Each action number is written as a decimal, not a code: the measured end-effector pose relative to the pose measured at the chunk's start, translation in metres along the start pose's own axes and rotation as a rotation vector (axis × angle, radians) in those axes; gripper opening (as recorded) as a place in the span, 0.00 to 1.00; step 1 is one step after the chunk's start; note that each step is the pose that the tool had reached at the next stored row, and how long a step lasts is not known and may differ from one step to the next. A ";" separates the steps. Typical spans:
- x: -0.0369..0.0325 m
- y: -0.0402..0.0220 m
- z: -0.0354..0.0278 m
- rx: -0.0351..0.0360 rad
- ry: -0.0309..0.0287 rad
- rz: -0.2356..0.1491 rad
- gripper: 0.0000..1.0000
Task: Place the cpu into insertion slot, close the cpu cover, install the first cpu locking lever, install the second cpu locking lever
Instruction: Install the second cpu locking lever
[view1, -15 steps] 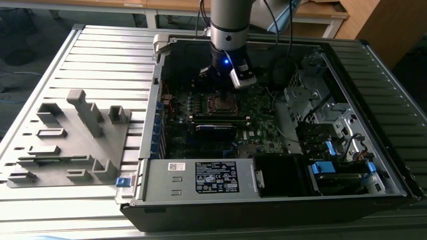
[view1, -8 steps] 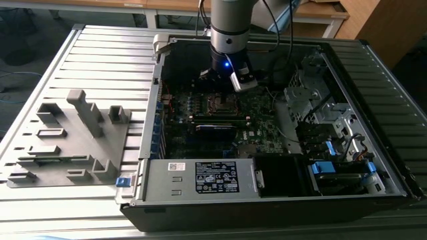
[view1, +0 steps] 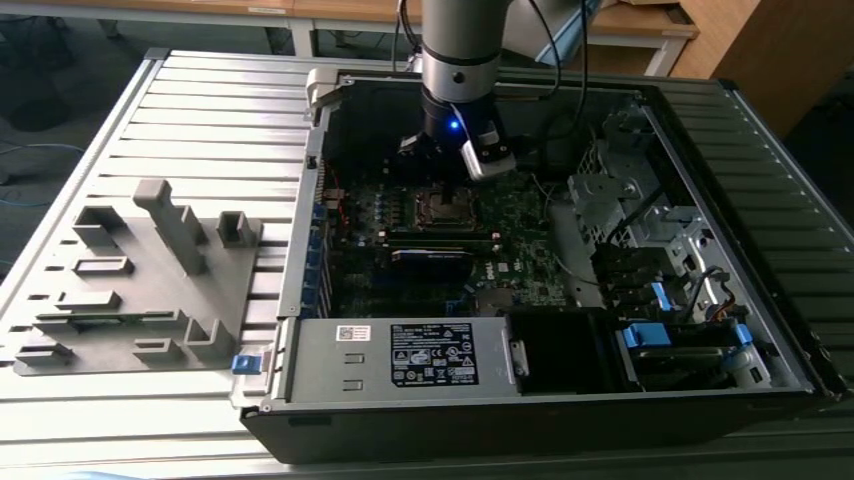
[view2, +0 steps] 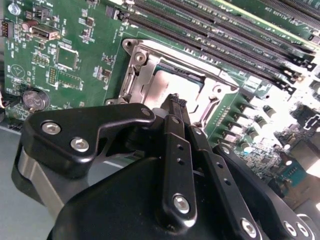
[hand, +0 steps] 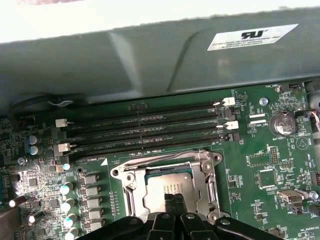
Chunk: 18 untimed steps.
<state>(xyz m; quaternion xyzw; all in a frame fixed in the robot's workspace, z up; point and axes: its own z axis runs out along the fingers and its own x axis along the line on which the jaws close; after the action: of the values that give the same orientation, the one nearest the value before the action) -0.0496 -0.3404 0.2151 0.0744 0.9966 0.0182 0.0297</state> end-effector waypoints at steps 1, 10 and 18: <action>-0.0001 0.0001 -0.0021 -0.0122 0.0019 0.001 0.11; -0.0003 0.0002 -0.0058 -0.0337 0.0052 0.002 0.11; -0.0004 0.0002 -0.0066 -0.0337 0.0052 0.002 0.11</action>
<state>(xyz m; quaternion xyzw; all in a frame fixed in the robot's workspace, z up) -0.0496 -0.3404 0.2217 0.0749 0.9962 0.0352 0.0284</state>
